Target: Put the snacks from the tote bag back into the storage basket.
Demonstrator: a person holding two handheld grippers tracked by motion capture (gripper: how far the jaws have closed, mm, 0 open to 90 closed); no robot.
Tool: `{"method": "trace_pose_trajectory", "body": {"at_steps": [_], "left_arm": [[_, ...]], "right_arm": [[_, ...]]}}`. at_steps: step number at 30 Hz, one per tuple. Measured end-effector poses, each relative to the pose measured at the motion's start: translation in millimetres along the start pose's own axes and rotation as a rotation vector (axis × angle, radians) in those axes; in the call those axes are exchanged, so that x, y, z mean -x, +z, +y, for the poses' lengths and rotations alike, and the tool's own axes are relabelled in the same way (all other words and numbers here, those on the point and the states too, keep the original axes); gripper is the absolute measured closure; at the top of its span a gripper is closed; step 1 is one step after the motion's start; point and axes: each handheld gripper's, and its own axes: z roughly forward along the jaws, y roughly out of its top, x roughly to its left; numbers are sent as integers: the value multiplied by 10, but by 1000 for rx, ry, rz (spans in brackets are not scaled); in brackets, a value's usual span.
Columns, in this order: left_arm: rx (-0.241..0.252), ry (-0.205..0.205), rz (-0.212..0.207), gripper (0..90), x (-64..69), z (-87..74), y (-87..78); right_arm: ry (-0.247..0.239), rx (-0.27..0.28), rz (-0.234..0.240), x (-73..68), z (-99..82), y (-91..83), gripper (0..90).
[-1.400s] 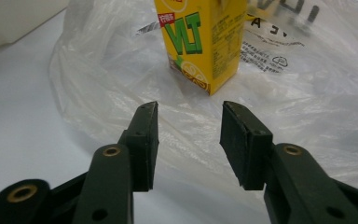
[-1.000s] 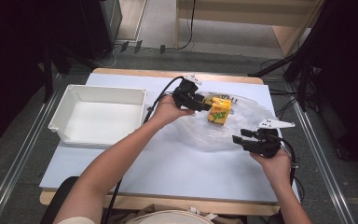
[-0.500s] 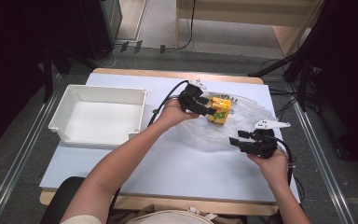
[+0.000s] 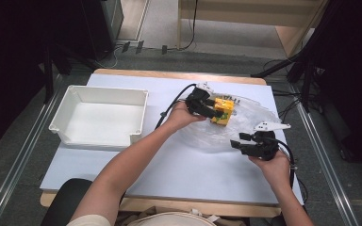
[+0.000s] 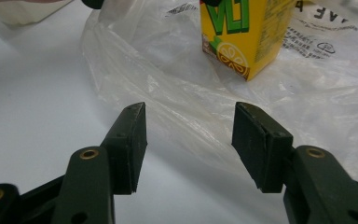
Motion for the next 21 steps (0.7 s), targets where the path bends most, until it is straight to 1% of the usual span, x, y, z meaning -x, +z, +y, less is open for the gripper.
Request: {"method": "trace_pose_trajectory", "body": {"at_steps": [1, 4, 6, 11, 16, 19, 21], "left_arm": [[-6, 14, -2, 336, -3, 0, 13], [-4, 33, -9, 329, -4, 2, 64], [-6, 34, -22, 327, -12, 6, 92], [-11, 54, -27, 315, -1, 19, 156], [-3, 51, -43, 315, -4, 10, 224], [-10, 58, -39, 314, 6, 11, 256], [-12, 52, -40, 327, 5, 5, 266]], "right_arm": [[-4, -2, 7, -2, 0, 6, 465], [-6, -8, 11, -7, -1, 24, 465], [-8, -13, 15, -11, -1, 36, 465], [-10, -25, 20, -22, 0, 55, 465], [-8, -29, 21, -15, -1, 56, 465], [-11, -33, 21, -6, -7, 73, 465], [-12, -35, 22, -2, -8, 79, 465]]}}
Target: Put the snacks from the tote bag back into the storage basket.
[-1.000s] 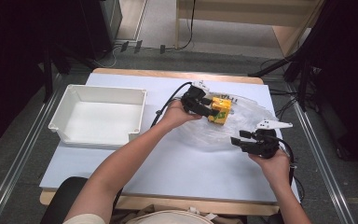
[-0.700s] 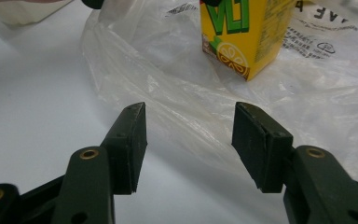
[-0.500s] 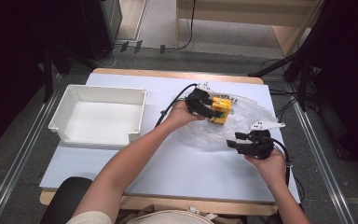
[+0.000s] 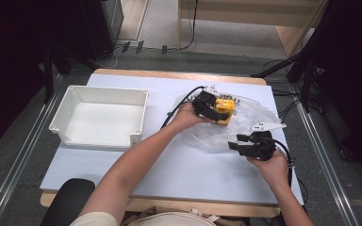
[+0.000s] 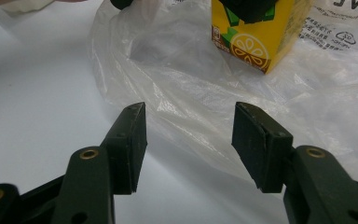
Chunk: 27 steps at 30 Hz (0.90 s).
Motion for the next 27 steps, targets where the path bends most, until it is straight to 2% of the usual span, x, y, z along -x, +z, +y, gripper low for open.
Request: {"method": "trace_pose_trajectory", "body": {"at_steps": [4, 6, 11, 13, 19, 25, 27], "left_arm": [[-7, -2, 0, 413, -2, -3, -5], [-9, -16, -2, 431, -1, -2, -7], [-25, 33, 26, 482, 30, 9, -18], [-28, 39, 35, 491, 45, 13, -21], [-49, 32, 59, 510, 85, 40, -25], [-52, 16, 54, 513, 78, 48, -39], [-56, -3, 49, 515, 77, 61, -46]], "right_arm": [[0, 2, 3, -1, 1, 5, 465], [3, 0, 4, 1, 1, 8, 465], [11, 2, 3, 6, 4, 7, 465], [11, 4, 6, 6, 6, 4, 465], [14, 18, 8, -1, 23, -4, 466], [14, 9, 12, -6, 25, 11, 465], [16, 11, 14, -11, 27, 7, 465]]}}
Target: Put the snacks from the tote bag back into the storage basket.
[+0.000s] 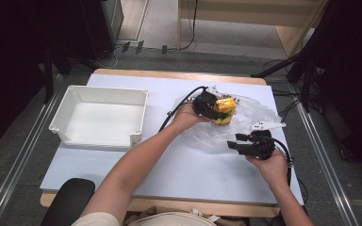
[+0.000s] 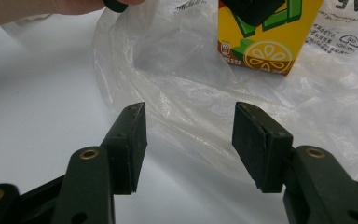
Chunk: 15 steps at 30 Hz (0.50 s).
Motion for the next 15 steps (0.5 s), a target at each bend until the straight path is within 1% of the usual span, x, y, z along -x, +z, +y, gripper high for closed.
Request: {"method": "trace_pose_trajectory", "body": {"at_steps": [2, 3, 7, 8, 9, 10, 12, 15], "left_arm": [[-3, 1, 2, 515, 15, 10, -10], [-10, 11, -3, 515, 23, 18, -16], [-26, 12, -9, 515, 65, 53, -39], [-31, 22, -8, 515, 69, 65, -56], [-23, 11, -4, 515, 84, 79, -73], [-26, 15, -3, 515, 82, 88, -92], [-19, 9, -3, 515, 88, 112, -136], [-25, 12, 1, 515, 98, 154, -218]], "right_arm": [[4, 6, 3, -8, 5, -10, 466], [2, 8, 2, -9, 8, -15, 466], [0, 11, -3, -38, 24, -23, 465], [-5, 11, -5, -46, 29, -25, 465], [-8, 15, -6, -57, 33, -28, 465], [-12, 14, -6, -70, 40, -33, 464], [-16, 19, -5, -85, 47, -36, 463], [-21, 17, -4, -113, 57, -37, 463]]}}
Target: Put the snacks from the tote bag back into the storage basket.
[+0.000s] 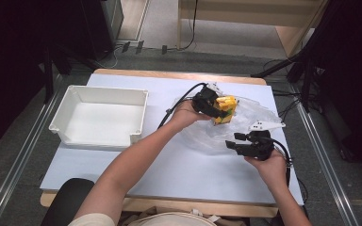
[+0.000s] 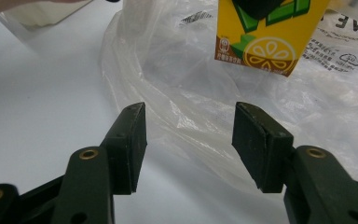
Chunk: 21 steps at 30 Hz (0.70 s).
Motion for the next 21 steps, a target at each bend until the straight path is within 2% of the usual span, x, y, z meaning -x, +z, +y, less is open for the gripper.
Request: {"method": "trace_pose_trajectory", "body": {"at_steps": [6, 8, 12, 17, 21], "left_arm": [[19, -26, -8, 515, 32, 81, -184], [22, -21, -5, 515, 48, 97, -237], [3, -18, -8, 515, 81, 121, -346], [-1, -19, -12, 516, 125, 80, -451], [-7, -15, -7, 516, 150, 23, -522]], "right_arm": [[2, 5, 16, -62, -3, 15, 460], [0, 15, 23, -94, 2, 13, 458], [-5, 19, 30, -149, 8, 20, 456], [-12, 21, 25, -168, 18, 33, 456], [8, 23, 18, -141, 12, 17, 456]]}}
